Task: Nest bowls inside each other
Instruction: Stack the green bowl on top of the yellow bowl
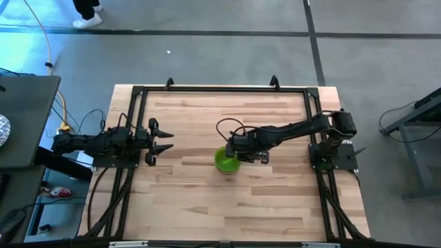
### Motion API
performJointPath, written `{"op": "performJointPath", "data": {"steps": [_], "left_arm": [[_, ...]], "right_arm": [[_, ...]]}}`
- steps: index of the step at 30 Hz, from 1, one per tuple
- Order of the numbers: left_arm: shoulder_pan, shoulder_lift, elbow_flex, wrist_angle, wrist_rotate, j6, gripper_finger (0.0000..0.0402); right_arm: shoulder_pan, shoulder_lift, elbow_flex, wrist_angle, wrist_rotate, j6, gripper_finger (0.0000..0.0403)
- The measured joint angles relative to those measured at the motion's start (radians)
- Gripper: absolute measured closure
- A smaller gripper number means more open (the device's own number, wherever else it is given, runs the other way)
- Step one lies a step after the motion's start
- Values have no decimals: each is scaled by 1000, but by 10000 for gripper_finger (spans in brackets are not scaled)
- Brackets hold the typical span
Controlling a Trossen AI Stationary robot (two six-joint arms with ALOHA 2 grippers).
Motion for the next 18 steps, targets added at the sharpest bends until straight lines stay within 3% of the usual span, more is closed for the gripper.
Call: {"op": "performJointPath", "data": {"steps": [18], "left_arm": [[0, 33, 1, -2, 2, -3, 220]], "right_arm": [[-11, 57, 2, 69, -47, -16, 403]]}}
